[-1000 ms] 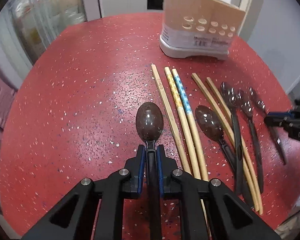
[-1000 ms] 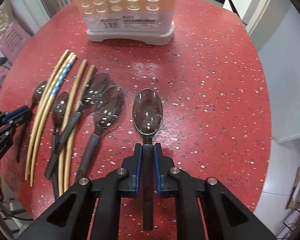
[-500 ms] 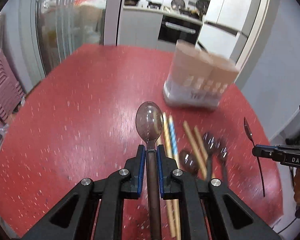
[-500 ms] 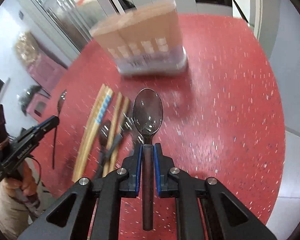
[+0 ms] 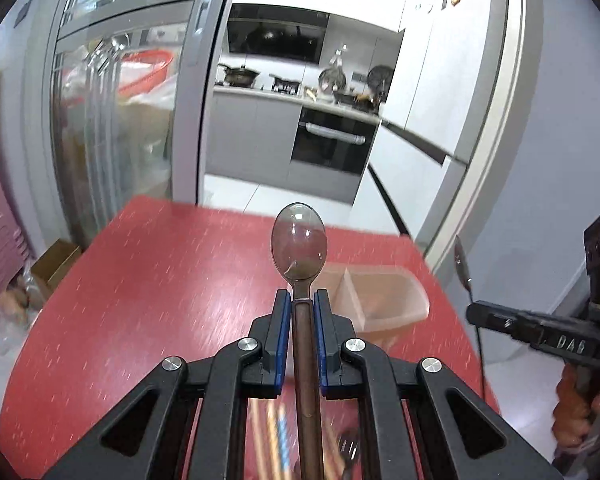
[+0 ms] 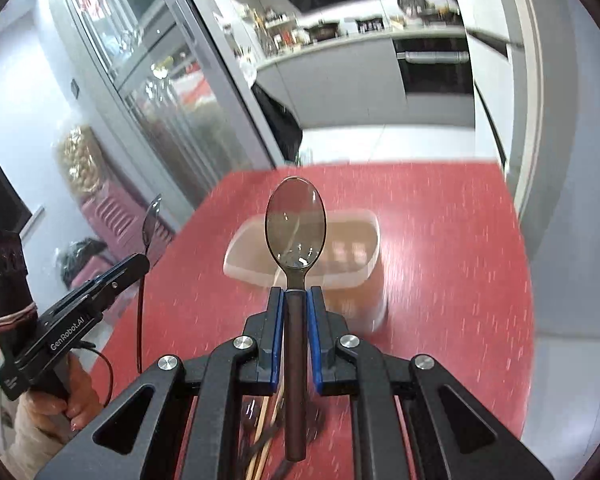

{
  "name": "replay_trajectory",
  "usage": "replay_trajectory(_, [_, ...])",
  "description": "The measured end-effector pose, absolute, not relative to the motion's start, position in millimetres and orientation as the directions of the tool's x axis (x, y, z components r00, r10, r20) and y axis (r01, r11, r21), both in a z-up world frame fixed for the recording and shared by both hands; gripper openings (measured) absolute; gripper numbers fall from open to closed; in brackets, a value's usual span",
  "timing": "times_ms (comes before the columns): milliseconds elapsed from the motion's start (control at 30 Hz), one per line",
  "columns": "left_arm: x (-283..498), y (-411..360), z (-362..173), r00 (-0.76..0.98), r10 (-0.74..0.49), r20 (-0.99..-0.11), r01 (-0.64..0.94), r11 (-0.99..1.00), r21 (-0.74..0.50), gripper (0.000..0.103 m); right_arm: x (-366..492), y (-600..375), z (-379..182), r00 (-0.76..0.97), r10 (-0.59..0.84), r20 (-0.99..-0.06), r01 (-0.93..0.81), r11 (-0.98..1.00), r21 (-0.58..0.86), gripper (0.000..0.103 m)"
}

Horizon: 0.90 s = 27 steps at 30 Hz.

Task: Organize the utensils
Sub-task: 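Lift the dark spoon with the right gripper and carry it over the caddy, then lower the spoon into the caddy and open the right gripper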

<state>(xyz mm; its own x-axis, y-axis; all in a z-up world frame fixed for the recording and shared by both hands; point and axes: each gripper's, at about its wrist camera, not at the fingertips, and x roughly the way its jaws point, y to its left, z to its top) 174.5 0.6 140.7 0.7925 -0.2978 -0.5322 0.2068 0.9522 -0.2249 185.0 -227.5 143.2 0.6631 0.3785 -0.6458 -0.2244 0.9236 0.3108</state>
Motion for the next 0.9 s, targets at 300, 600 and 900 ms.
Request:
replay_trajectory(300, [245,-21,149,0.853,-0.288,-0.436,0.190,0.948,-0.253,0.037,243,-220,160,0.756,0.375,-0.537,-0.248,0.923,0.294,0.013])
replay_trajectory(600, [279,-36,117,0.891,-0.230,-0.391,0.145,0.961,-0.236,0.037,286,-217,133,0.825,0.319,-0.467,-0.216,0.941,0.262,0.013])
replay_trajectory(900, [270,-50,92,0.910,-0.177,-0.375,0.148,0.983,-0.106,0.037,273,-197,95,0.857,0.249,-0.452,-0.219,0.969,0.118,0.013])
